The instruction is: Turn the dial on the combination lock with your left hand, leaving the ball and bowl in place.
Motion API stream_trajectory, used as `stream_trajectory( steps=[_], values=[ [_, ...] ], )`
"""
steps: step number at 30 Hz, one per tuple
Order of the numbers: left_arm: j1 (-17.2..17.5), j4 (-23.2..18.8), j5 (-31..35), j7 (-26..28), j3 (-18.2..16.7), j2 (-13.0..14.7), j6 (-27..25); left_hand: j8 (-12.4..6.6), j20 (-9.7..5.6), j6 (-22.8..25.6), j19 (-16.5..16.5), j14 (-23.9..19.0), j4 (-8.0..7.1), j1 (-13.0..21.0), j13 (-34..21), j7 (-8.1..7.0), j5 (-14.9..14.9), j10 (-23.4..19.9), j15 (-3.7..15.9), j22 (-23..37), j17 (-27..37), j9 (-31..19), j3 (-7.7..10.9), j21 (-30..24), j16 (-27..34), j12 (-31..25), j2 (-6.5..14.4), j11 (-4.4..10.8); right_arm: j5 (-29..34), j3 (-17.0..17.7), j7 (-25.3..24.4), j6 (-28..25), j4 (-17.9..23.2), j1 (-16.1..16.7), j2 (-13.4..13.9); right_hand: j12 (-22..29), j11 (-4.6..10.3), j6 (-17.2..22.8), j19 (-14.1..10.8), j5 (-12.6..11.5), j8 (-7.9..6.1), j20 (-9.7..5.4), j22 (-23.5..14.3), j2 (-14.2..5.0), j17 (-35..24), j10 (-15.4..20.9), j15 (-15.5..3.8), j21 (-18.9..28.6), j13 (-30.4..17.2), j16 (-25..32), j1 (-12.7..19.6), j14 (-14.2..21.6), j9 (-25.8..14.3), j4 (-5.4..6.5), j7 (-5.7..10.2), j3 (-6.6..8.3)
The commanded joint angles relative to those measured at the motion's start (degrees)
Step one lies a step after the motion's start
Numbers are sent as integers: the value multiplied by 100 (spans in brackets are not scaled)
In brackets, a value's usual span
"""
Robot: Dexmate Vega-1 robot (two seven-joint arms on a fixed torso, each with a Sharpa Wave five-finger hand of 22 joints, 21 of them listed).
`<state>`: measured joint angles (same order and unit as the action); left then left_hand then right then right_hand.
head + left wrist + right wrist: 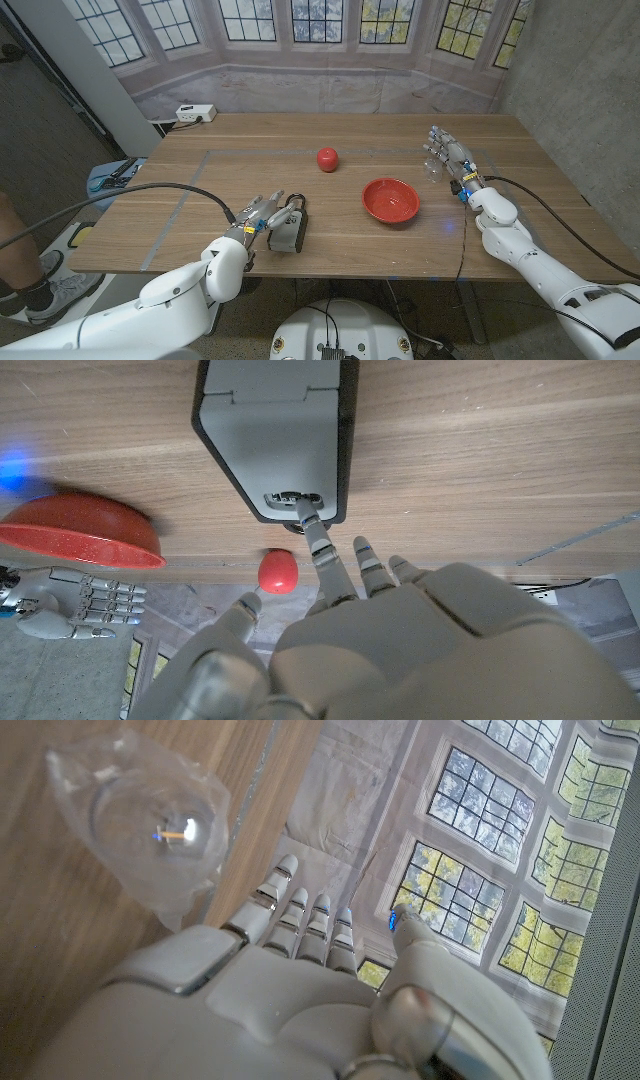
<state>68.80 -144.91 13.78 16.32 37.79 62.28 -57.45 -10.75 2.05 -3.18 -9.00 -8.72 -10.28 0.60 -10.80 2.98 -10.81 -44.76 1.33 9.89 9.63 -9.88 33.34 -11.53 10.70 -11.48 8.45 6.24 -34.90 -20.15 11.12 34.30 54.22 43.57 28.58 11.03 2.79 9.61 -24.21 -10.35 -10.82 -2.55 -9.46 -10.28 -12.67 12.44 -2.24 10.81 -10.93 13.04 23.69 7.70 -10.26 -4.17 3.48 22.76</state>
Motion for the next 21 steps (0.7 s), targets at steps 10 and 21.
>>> stream_trajectory(
  steps=[10, 21],
  values=[
    [155, -5, -234, 151, -66, 50, 79, 8, 1, 33, 36, -86, 40, 24, -10, 77, -28, -190, -23, 15, 3, -14, 1, 25, 10, -26, 0, -94, -28, 77, -105, 106, 110, 188, 27, 28, -4, 10, -35, 21, -6, -252, -30, 4, -5, 12, -303, 32, -21, 40, -16, -2, -22, 13, 5, 20],
    [267, -100, -290, 317, -89, 25, 1, 4, -5, 65, 41, -106, 41, 23, -10, 79, -28, -235, -2, 15, 3, -13, -2, 25, 8, -24, -4, -97, -33, 90, -83, 99, 160, 207, 67, 27, -4, 3, -41, 21, -4, -248, -30, 4, -5, 12, -301, 33, -21, 41, -14, -2, -22, 12, 4, 22]
  ],
)
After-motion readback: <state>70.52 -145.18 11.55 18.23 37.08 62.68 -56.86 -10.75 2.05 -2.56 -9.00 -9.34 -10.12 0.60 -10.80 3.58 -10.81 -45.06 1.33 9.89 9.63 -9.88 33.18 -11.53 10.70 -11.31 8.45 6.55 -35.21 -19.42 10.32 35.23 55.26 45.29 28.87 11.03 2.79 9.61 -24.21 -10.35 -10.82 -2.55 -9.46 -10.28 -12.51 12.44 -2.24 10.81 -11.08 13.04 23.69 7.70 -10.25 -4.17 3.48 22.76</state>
